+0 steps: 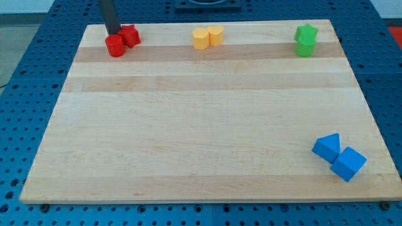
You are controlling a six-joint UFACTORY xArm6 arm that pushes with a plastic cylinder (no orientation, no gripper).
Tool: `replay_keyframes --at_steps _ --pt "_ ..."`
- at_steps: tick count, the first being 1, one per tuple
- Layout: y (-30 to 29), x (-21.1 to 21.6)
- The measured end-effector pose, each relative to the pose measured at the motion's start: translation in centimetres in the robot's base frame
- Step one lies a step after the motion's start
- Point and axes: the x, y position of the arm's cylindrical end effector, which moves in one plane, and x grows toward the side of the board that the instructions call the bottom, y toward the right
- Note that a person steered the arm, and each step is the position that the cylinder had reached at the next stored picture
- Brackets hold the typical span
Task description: Push the red star diagonally right below the red circle
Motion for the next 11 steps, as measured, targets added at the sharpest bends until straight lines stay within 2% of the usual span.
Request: replay_keyframes --at_steps 1,3,4,5,6,8,10,11 --pt "0.0 0.0" --pt "0.0 -4.2" --pt "0.6 -4.2" --pt "1.2 -2.4" --pt "3.8 1.9" --pt "4.1 2.6" --pt "10.0 8.7" --pt "10.1 8.4"
